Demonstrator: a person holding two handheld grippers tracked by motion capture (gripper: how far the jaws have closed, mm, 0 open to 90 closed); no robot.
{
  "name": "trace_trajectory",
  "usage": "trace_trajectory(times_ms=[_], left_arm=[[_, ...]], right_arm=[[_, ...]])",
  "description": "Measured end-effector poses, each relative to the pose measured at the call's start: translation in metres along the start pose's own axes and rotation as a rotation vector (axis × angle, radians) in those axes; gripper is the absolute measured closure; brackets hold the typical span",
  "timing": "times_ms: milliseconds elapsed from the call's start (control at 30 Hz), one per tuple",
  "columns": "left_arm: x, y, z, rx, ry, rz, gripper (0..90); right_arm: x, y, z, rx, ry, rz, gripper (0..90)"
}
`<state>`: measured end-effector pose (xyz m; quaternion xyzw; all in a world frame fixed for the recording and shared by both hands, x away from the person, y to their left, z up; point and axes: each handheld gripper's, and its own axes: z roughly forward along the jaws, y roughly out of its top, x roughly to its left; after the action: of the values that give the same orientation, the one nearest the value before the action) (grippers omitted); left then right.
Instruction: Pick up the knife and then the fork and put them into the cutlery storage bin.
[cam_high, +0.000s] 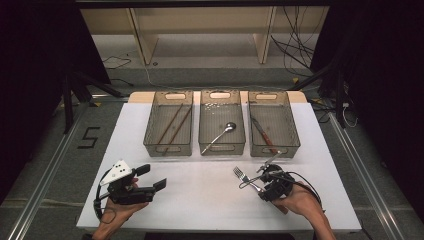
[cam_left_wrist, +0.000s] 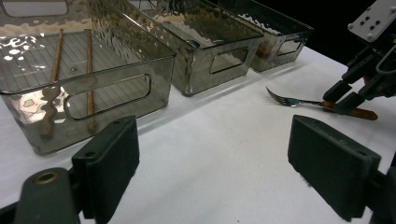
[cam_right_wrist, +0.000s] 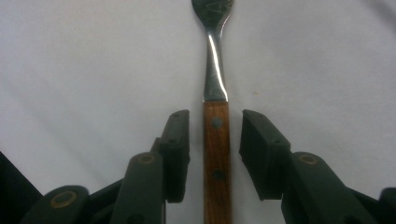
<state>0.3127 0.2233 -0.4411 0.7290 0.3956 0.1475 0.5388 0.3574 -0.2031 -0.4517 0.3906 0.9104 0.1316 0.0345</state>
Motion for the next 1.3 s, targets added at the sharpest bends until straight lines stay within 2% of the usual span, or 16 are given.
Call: trace_trajectory(times_ms=[233,400,700,1300], left_arm=[[0.000,0.000,0.000,0.002,-0.002,0.000,16.2],[0.000,0.000,0.000,0.009,-0.005,0.004,16.3],[0.000,0.000,0.000,0.009,-0.002,0.005,16.3],[0.000,0.000,0.000,0.004,0.000,0.002,16.3]], right_arm=[[0.004,0.002,0.005,0.029,-0.031,-0.018,68.8],[0.005,0.003,0.004,0.036,-0.044,-0.023,75.8],[0.006,0.003,0.003,0.027,-0.051,-0.045,77.5],[-0.004,0.002,-0.030,-0.119,-0.049,-0.020,77.6]])
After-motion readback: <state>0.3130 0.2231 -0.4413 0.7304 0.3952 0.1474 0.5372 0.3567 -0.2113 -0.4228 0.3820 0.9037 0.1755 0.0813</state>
